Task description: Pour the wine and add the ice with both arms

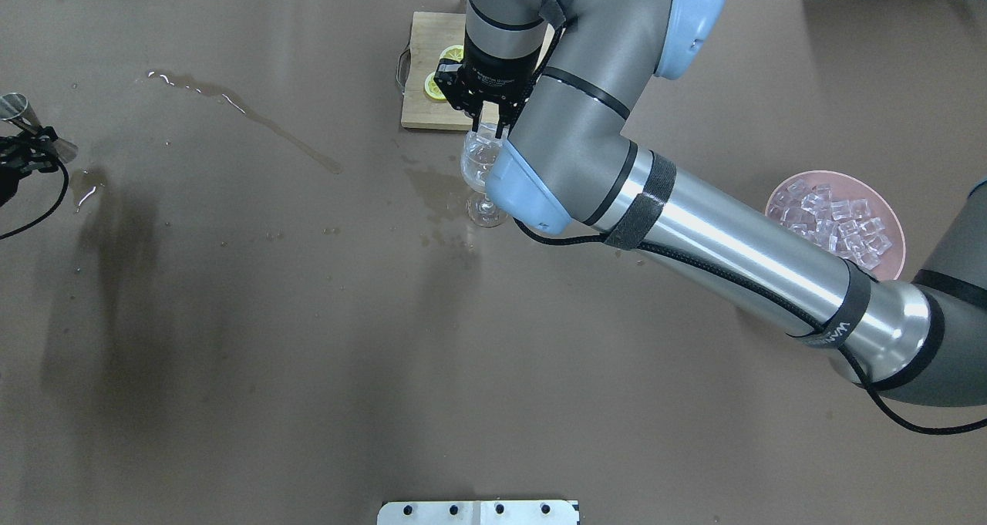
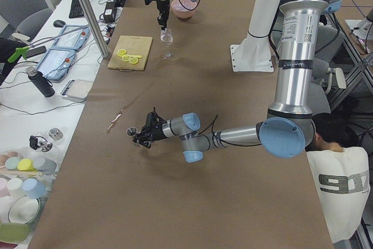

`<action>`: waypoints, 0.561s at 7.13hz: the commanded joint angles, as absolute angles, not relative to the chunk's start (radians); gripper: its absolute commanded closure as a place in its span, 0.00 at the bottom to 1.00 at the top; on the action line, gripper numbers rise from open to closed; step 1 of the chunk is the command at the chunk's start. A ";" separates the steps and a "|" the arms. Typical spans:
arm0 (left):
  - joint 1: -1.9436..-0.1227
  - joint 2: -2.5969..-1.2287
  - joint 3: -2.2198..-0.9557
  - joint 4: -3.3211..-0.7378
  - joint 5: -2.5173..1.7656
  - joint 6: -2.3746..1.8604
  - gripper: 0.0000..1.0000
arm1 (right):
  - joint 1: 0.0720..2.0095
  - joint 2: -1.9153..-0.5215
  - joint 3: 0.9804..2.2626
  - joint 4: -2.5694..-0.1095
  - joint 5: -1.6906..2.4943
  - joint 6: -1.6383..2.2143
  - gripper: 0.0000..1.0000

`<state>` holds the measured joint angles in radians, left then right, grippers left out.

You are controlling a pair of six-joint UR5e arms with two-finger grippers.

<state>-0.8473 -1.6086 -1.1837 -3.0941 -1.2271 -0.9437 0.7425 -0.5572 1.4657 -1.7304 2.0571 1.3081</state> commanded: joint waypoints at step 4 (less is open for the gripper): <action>-0.798 -1.601 -1.152 -3.105 -1.183 -0.945 1.00 | 0.802 -0.563 1.492 -1.746 2.086 1.289 0.01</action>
